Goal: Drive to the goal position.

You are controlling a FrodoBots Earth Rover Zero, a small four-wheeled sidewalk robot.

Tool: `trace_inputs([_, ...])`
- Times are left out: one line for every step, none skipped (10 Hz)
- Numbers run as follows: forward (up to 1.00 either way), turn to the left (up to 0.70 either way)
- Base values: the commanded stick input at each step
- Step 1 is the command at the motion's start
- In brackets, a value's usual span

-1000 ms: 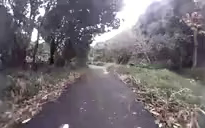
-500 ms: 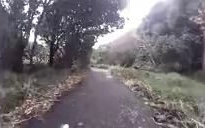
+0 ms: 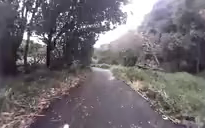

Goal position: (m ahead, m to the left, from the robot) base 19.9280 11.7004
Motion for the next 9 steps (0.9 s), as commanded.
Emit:
trace_inputs([0.96,0.00])
trace_inputs([0.96,0.00])
trace_inputs([0.96,0.00])
trace_inputs([0.96,0.00])
trace_inputs([0.96,0.00])
trace_inputs([0.96,0.00])
trace_inputs([0.96,0.00])
trace_inputs([0.96,0.00])
trace_inputs([0.96,0.00])
